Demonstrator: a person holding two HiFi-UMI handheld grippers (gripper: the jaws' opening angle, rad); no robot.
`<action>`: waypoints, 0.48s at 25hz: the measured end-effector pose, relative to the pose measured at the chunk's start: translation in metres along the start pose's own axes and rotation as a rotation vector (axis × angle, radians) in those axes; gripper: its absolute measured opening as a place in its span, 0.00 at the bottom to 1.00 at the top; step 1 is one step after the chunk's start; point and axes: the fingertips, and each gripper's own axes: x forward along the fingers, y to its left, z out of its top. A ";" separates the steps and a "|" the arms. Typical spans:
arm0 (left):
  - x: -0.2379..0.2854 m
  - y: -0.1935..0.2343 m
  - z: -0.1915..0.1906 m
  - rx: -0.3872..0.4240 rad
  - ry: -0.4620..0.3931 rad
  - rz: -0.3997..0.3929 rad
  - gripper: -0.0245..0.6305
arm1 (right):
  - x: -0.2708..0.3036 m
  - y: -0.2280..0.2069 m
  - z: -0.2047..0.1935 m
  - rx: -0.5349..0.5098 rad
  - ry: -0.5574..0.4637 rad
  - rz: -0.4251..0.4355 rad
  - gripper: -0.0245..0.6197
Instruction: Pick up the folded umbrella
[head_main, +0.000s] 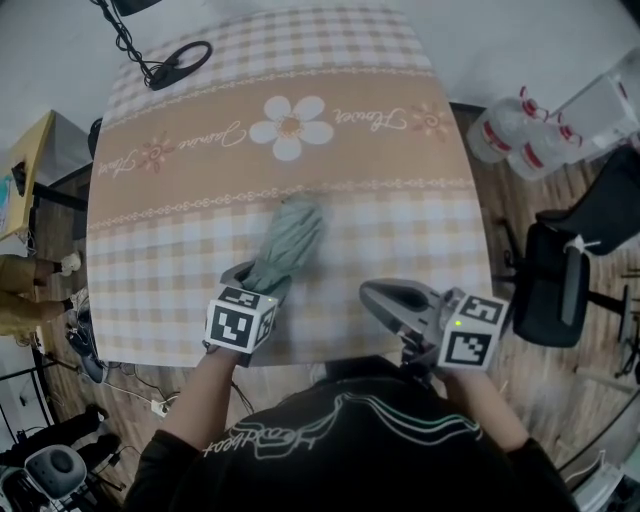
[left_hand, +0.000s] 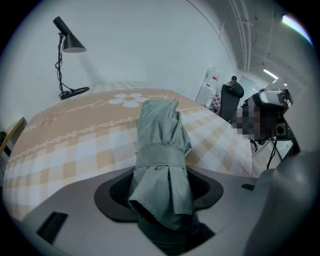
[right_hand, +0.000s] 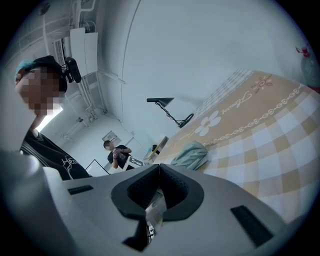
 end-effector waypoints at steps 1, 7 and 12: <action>-0.003 -0.001 -0.002 -0.017 -0.004 -0.007 0.43 | 0.000 0.002 -0.001 -0.002 0.001 -0.001 0.05; -0.025 -0.004 -0.005 -0.091 -0.060 -0.039 0.43 | 0.004 0.017 -0.007 -0.017 0.009 0.002 0.05; -0.051 -0.011 -0.005 -0.119 -0.107 -0.058 0.43 | 0.007 0.032 -0.014 -0.022 0.010 0.008 0.05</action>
